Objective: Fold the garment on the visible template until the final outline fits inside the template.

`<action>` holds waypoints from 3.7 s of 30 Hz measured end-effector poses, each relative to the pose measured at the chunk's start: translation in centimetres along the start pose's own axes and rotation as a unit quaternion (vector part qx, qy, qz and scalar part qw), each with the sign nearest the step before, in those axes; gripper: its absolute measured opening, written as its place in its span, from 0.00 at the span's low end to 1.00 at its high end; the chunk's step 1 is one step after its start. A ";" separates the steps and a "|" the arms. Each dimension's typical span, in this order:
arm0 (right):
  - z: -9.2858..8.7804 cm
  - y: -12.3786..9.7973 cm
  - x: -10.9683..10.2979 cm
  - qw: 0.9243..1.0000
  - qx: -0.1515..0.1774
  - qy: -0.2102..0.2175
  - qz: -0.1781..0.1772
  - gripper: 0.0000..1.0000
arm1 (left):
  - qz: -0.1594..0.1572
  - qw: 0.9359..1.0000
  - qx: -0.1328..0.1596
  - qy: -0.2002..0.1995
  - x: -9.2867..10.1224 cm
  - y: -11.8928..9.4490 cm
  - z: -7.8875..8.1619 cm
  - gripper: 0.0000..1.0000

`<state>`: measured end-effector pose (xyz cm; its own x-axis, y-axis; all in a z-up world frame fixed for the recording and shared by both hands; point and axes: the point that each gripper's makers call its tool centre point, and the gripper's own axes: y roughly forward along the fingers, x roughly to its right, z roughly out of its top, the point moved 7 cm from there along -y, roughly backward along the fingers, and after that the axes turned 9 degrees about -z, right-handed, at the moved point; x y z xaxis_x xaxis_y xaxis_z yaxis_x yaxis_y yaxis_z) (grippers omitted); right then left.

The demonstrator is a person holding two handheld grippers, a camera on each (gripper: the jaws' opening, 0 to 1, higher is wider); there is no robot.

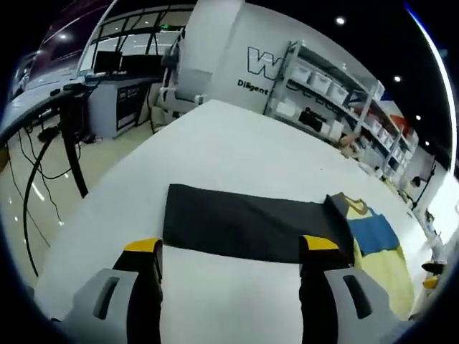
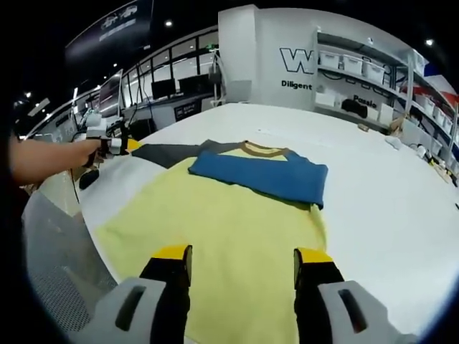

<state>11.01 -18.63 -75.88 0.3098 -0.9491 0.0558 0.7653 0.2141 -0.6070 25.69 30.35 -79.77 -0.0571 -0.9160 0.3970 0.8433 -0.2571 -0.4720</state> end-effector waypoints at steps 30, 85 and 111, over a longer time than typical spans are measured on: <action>-0.5 0.3 0.5 1.000 -0.017 -0.002 -0.017 0.51 | 0.078 0.996 0.010 -0.038 -1.0 0.8 0.6 0.08; -0.3 0.1 0.5 1.000 -0.007 0.002 -0.007 0.49 | 0.193 0.979 0.052 -0.032 -3.9 -4.3 -0.2 0.00; 0.3 -0.4 0.4 1.000 0.013 0.017 0.003 0.49 | 0.077 0.987 0.129 0.065 8.1 -2.2 8.4 0.00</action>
<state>11.00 -18.99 -75.41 0.2961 -0.9548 0.0245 0.7777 0.2261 -0.5866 27.88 26.04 -68.94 0.0282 -0.9744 0.2231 0.9541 -0.0403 -0.2967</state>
